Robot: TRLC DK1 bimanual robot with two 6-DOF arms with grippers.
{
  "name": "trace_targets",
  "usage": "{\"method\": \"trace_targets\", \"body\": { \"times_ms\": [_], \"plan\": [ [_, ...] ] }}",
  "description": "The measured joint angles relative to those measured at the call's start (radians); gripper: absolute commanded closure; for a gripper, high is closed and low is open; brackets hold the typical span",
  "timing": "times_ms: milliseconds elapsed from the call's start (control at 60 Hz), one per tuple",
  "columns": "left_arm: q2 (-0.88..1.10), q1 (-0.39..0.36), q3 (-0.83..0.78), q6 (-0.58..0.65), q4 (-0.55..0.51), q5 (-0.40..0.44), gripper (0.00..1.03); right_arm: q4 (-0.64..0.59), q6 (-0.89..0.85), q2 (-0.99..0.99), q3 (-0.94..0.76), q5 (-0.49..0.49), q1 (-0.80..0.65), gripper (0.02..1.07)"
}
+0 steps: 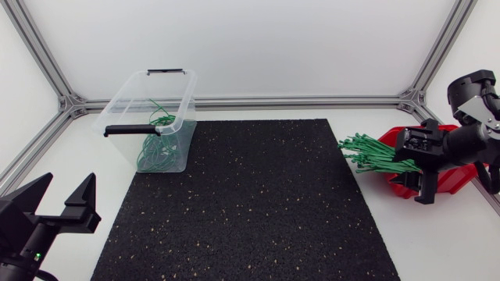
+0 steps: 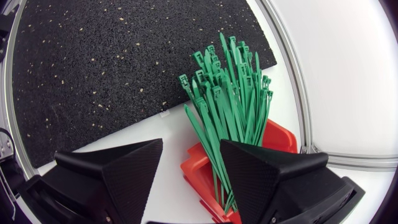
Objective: Take a green cable tie from the red box, thread the tail through the head to close it, then place it in the transparent bin on the left.
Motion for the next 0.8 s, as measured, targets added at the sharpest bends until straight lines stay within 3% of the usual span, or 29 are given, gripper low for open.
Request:
{"method": "trace_targets", "body": {
  "times_ms": [50, 150, 417, 517, 800],
  "plan": [
    [0.000, 0.000, 0.000, 0.000, 0.000, 0.000, 0.04, 0.007, -0.012, 0.013, 0.000, 0.001, 0.003, 0.50],
    [0.000, 0.000, 0.000, 0.000, 0.000, 0.000, 0.04, 0.018, -0.029, 0.043, 0.000, 0.001, 0.017, 0.65],
    [0.000, 0.000, 0.000, 0.000, 0.000, 0.000, 0.04, 0.036, -0.057, 0.098, 0.001, 0.001, 0.032, 0.66],
    [0.000, 0.000, 0.000, 0.000, 0.000, 0.000, 0.04, 0.037, -0.061, 0.115, 0.001, 0.001, 0.032, 0.80],
    [0.000, 0.000, 0.000, 0.000, 0.000, 0.000, 0.04, 0.049, -0.099, 0.121, 0.001, 0.001, 0.032, 0.84]
  ]
}}
